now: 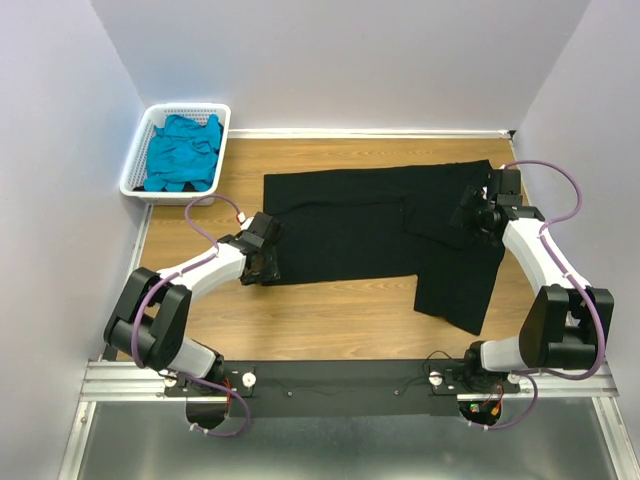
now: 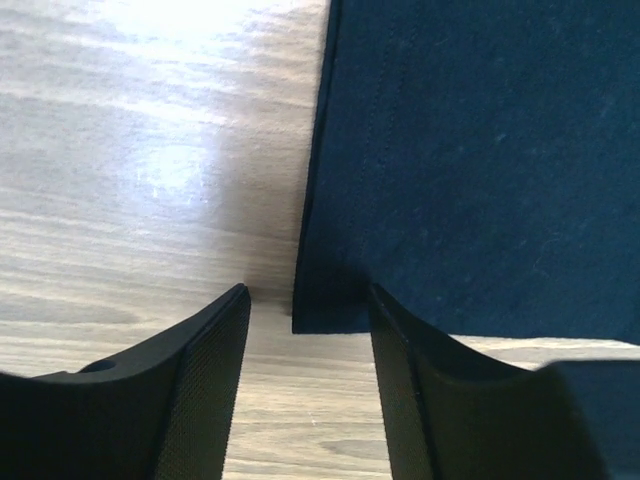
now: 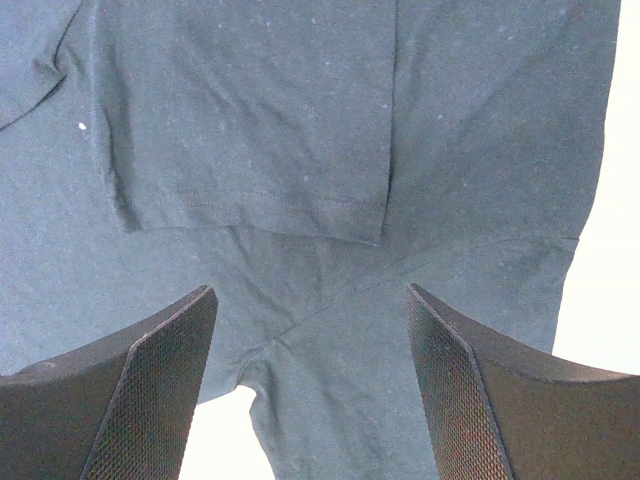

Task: Fold and stack the t-shirts
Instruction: Fold the tshirt

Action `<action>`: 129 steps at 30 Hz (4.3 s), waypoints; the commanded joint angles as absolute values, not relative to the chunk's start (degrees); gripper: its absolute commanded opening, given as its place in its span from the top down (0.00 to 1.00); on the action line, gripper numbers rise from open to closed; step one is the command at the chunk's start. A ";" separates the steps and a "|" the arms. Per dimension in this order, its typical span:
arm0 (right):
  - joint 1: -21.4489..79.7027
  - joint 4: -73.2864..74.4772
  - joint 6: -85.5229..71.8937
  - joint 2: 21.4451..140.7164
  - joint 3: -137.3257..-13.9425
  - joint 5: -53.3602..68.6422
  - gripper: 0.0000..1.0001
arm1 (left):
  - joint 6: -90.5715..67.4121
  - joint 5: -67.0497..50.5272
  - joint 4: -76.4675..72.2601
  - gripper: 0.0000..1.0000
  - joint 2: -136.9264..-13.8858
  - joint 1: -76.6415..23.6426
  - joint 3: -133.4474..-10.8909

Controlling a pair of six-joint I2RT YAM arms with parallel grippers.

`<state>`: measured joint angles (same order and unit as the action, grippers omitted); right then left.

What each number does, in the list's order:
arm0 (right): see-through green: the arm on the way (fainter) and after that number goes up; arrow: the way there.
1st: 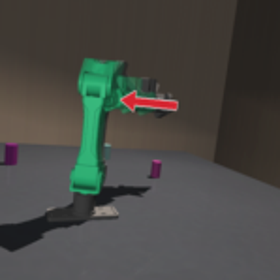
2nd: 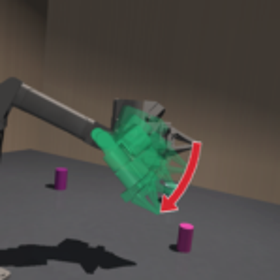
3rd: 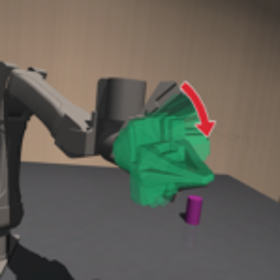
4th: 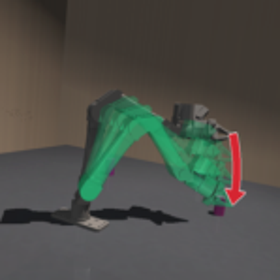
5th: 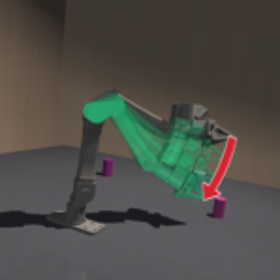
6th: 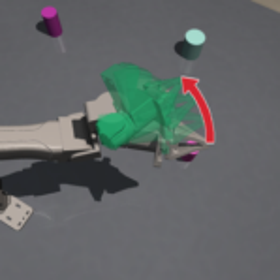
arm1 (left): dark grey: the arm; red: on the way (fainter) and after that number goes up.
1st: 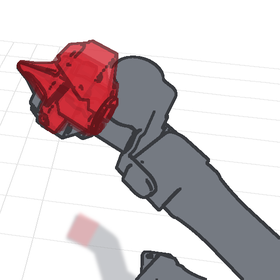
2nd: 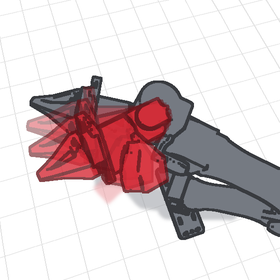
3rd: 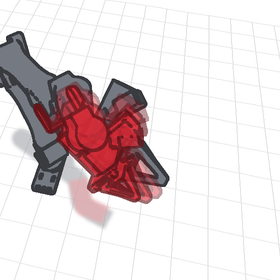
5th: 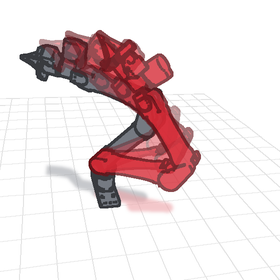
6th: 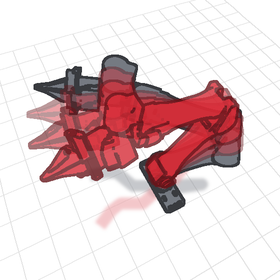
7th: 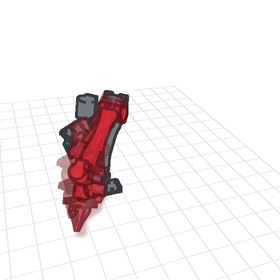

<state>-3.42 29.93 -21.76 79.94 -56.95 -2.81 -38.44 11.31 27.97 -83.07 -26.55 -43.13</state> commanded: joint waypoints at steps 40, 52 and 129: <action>-20.30 28.58 -24.26 87.89 -52.82 -3.96 0.32 | -29.88 8.61 21.89 1.00 -78.49 -22.94 -40.52; -23.03 24.26 -23.29 91.14 -51.16 -1.32 0.39 | -29.44 8.70 21.27 1.00 -77.61 -22.85 -40.34; -23.55 32.96 -24.08 97.02 -73.29 -1.32 0.99 | -24.52 5.27 24.17 1.00 -97.46 -9.67 -66.44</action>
<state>-23.27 34.02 -25.36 94.63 -69.84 2.74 -25.30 1.87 25.21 -94.63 -10.46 -63.94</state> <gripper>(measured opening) 0.012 0.008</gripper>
